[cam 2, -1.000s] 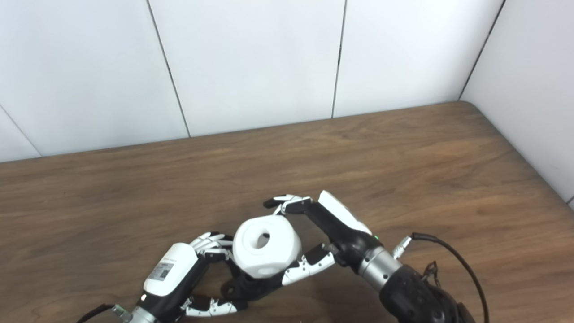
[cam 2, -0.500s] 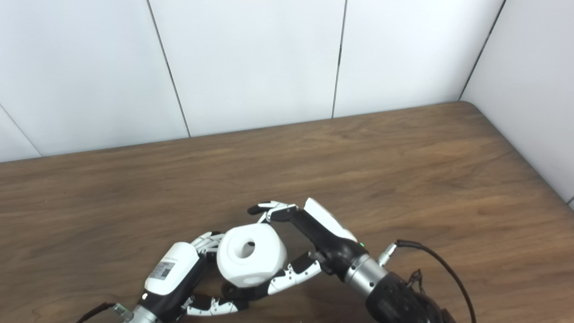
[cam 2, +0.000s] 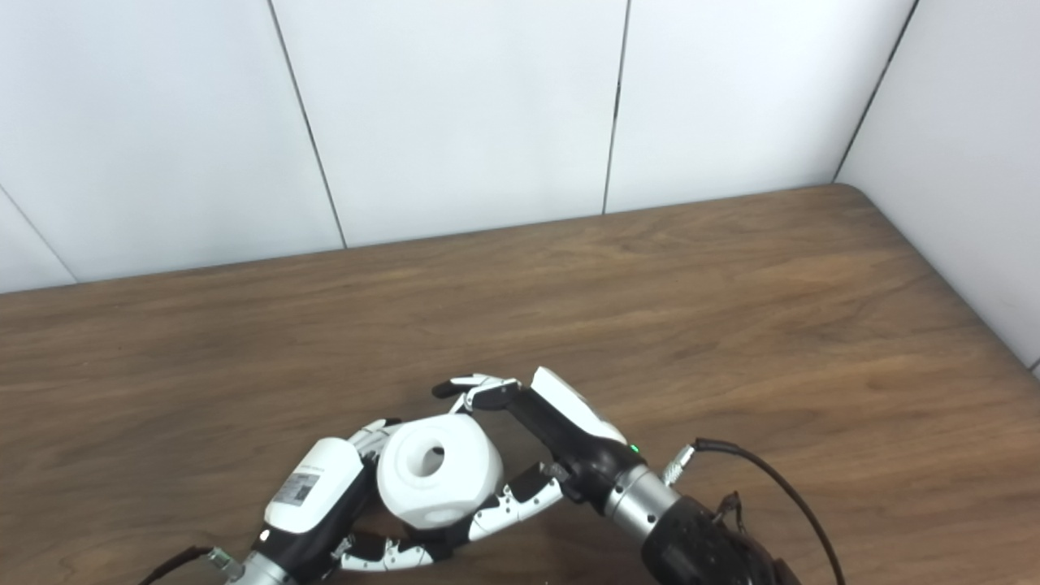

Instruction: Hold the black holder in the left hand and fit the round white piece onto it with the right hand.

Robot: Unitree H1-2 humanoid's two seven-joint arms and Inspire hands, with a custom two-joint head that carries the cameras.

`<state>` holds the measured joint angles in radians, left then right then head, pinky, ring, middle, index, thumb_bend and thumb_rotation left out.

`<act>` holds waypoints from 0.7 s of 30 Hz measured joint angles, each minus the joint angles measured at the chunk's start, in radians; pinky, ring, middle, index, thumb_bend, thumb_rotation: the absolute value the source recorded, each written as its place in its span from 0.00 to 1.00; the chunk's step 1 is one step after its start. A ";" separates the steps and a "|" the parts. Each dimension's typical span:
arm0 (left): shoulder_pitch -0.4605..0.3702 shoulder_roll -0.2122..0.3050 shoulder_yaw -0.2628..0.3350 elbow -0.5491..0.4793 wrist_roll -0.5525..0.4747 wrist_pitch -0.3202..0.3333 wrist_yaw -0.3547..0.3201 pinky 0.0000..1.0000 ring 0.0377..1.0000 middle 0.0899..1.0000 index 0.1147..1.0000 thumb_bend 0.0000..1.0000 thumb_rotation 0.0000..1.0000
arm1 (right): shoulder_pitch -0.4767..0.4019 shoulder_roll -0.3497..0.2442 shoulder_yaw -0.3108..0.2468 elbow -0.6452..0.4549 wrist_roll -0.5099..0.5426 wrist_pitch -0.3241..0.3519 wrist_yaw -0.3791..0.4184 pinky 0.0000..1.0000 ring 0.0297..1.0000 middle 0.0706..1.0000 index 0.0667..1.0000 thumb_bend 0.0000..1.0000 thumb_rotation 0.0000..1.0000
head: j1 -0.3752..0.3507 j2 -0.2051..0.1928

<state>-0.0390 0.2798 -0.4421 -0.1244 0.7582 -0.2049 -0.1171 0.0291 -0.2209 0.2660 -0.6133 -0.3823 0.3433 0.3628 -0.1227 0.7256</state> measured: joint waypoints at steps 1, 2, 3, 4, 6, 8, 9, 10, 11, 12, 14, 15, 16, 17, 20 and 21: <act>0.000 0.000 0.000 0.000 0.000 0.000 0.000 0.89 0.84 0.75 0.42 0.52 0.05 | -0.001 0.000 0.001 0.002 -0.002 -0.002 -0.002 0.87 0.91 0.83 0.45 0.52 0.15 | 0.002 0.000; 0.000 0.000 0.000 0.000 0.000 0.000 0.000 0.89 0.84 0.75 0.42 0.52 0.05 | -0.002 0.000 0.002 0.004 -0.004 -0.005 -0.004 0.87 0.91 0.83 0.45 0.52 0.15 | 0.003 0.002; 0.000 -0.001 0.000 0.000 0.000 0.000 0.000 0.90 0.84 0.75 0.42 0.52 0.05 | -0.002 0.000 0.002 0.008 -0.005 -0.009 -0.006 0.87 0.91 0.83 0.45 0.52 0.15 | 0.003 0.002; 0.000 0.000 0.000 0.000 0.000 0.000 0.000 0.90 0.85 0.75 0.42 0.52 0.05 | -0.002 0.000 0.002 0.013 -0.006 -0.015 -0.008 0.87 0.91 0.83 0.45 0.52 0.15 | 0.005 0.002; 0.000 0.000 -0.001 0.000 0.000 0.001 0.000 0.90 0.85 0.76 0.42 0.52 0.05 | -0.002 0.000 0.002 0.027 -0.007 -0.024 -0.008 0.87 0.91 0.83 0.45 0.52 0.15 | 0.005 0.002; 0.000 0.000 -0.001 -0.001 0.000 0.003 -0.002 0.91 0.85 0.76 0.42 0.52 0.05 | -0.001 -0.001 0.001 0.037 -0.008 -0.032 -0.009 0.87 0.91 0.83 0.45 0.52 0.15 | 0.005 0.002; 0.000 0.000 -0.001 -0.001 0.000 0.005 -0.002 0.91 0.85 0.76 0.42 0.52 0.05 | -0.001 -0.001 0.001 0.039 -0.008 -0.038 -0.010 0.87 0.91 0.83 0.45 0.52 0.15 | 0.003 0.002; 0.000 -0.001 -0.002 -0.001 0.000 0.006 -0.003 0.91 0.85 0.76 0.42 0.52 0.05 | -0.001 0.000 0.000 0.044 -0.008 -0.042 -0.012 0.87 0.91 0.83 0.45 0.52 0.15 | 0.003 0.002; 0.000 -0.001 -0.002 -0.002 0.000 0.006 -0.003 0.91 0.85 0.76 0.42 0.52 0.05 | -0.001 0.000 0.000 0.051 -0.008 -0.044 -0.013 0.86 0.91 0.83 0.45 0.52 0.15 | 0.003 0.002; 0.000 -0.001 -0.002 -0.002 0.000 0.007 -0.004 0.91 0.85 0.76 0.42 0.52 0.05 | -0.001 -0.001 -0.001 0.058 -0.008 -0.045 -0.013 0.86 0.91 0.83 0.45 0.52 0.15 | 0.003 0.002; 0.000 -0.001 -0.002 -0.003 0.000 0.008 -0.004 0.91 0.85 0.76 0.42 0.52 0.05 | 0.000 -0.002 -0.004 0.066 -0.009 -0.048 -0.014 0.86 0.91 0.83 0.45 0.52 0.15 | 0.005 0.002; 0.000 -0.001 -0.003 -0.004 0.000 0.010 -0.004 0.91 0.85 0.76 0.42 0.52 0.05 | 0.001 -0.003 -0.006 0.067 -0.010 -0.053 -0.016 0.86 0.91 0.82 0.45 0.52 0.15 | 0.005 0.002; 0.000 0.000 -0.003 -0.005 0.000 0.012 -0.005 0.91 0.85 0.76 0.42 0.52 0.05 | 0.001 -0.004 -0.008 0.069 -0.010 -0.063 -0.019 0.86 0.91 0.82 0.45 0.52 0.15 | 0.005 0.002; 0.000 0.000 -0.004 -0.006 0.000 0.014 -0.005 0.90 0.85 0.76 0.42 0.52 0.05 | 0.001 -0.005 -0.011 0.073 -0.010 -0.071 -0.022 0.86 0.91 0.82 0.45 0.52 0.15 | 0.005 0.002; 0.000 0.000 -0.006 -0.011 0.001 0.022 -0.009 0.90 0.85 0.76 0.42 0.52 0.05 | 0.002 -0.008 -0.016 0.090 -0.011 -0.081 -0.026 0.86 0.91 0.82 0.45 0.52 0.15 | 0.006 0.002; 0.000 0.000 -0.007 -0.013 0.001 0.024 -0.011 0.90 0.85 0.76 0.42 0.52 0.05 | 0.003 -0.009 -0.018 0.094 -0.011 -0.082 -0.027 0.86 0.91 0.82 0.45 0.52 0.15 | 0.006 0.002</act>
<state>-0.0393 0.2795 -0.4487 -0.1376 0.7595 -0.1810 -0.1277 0.0325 -0.2295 0.2477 -0.5191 -0.3933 0.2614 0.3358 -0.1166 0.7271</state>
